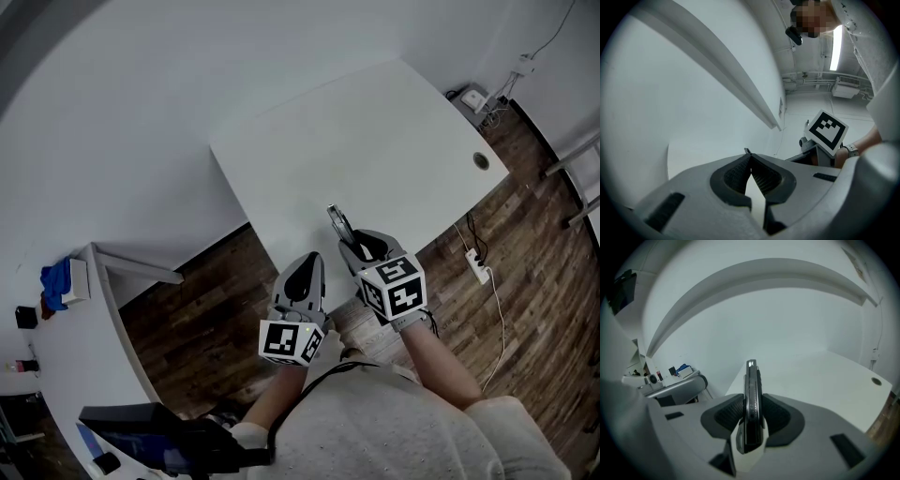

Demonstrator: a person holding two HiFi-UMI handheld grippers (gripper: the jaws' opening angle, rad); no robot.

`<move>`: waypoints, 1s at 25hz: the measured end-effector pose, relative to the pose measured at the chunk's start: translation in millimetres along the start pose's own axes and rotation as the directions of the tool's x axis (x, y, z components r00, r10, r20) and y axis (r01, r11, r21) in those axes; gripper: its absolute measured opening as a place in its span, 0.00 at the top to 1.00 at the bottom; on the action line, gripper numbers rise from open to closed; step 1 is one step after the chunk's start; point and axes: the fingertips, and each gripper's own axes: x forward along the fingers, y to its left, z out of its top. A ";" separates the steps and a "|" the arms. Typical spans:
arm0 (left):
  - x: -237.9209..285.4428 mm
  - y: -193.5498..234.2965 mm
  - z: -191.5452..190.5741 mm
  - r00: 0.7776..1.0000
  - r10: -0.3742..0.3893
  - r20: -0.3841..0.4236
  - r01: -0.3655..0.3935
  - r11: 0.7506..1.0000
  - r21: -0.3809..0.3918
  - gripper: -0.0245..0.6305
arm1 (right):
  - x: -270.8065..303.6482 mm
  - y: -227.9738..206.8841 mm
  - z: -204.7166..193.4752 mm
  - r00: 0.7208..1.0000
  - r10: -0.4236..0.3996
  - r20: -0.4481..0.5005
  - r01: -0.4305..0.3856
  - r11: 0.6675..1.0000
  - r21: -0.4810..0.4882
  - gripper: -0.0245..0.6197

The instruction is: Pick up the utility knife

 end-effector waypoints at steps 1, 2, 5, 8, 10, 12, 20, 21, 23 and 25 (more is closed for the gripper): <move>-0.1 -0.7 1.9 1.000 0.002 0.002 -0.002 1.000 0.001 0.95 | -2.1 1.0 2.9 1.000 0.004 0.009 -0.004 1.000 0.000 0.76; -0.3 -1.2 3.5 1.000 0.005 0.004 -0.005 1.000 0.003 0.95 | -4.1 2.0 5.6 1.000 0.008 0.020 -0.008 1.000 0.001 0.76; -0.5 -1.1 7.5 1.000 0.017 0.010 -0.017 1.000 0.011 0.95 | -10.5 4.5 13.5 0.998 0.020 0.063 -0.020 1.000 0.009 0.76; -1.7 0.4 9.6 1.000 0.028 0.014 -0.028 1.000 0.014 0.95 | -15.4 8.1 19.5 0.994 0.031 0.106 -0.032 0.999 0.006 0.76; -2.0 0.4 9.8 0.999 0.033 0.014 -0.033 0.999 0.015 0.95 | -18.6 10.0 22.2 0.991 0.040 0.126 -0.041 0.999 0.009 0.76; -1.5 0.0 9.6 0.999 0.037 0.014 -0.037 0.999 0.014 0.95 | -22.3 11.4 25.6 0.988 0.047 0.146 -0.049 0.999 0.013 0.76; -2.7 -4.5 16.5 0.999 0.031 0.027 -0.031 0.999 0.022 0.95 | -38.5 18.9 41.9 0.972 0.061 0.225 -0.069 0.997 0.025 0.76; -2.5 -4.6 18.0 0.999 0.030 0.031 -0.031 0.999 0.024 0.95 | -39.9 19.4 44.5 0.970 0.062 0.235 -0.070 0.997 0.024 0.76; -2.4 -5.3 20.5 0.999 0.029 0.036 -0.030 0.999 0.028 0.95 | -42.8 20.5 48.9 0.966 0.065 0.251 -0.073 0.997 0.022 0.76; -2.3 -6.2 22.2 0.999 0.028 0.039 -0.029 0.999 0.033 0.95 | -45.9 21.6 52.9 0.961 0.070 0.269 -0.079 0.997 0.023 0.76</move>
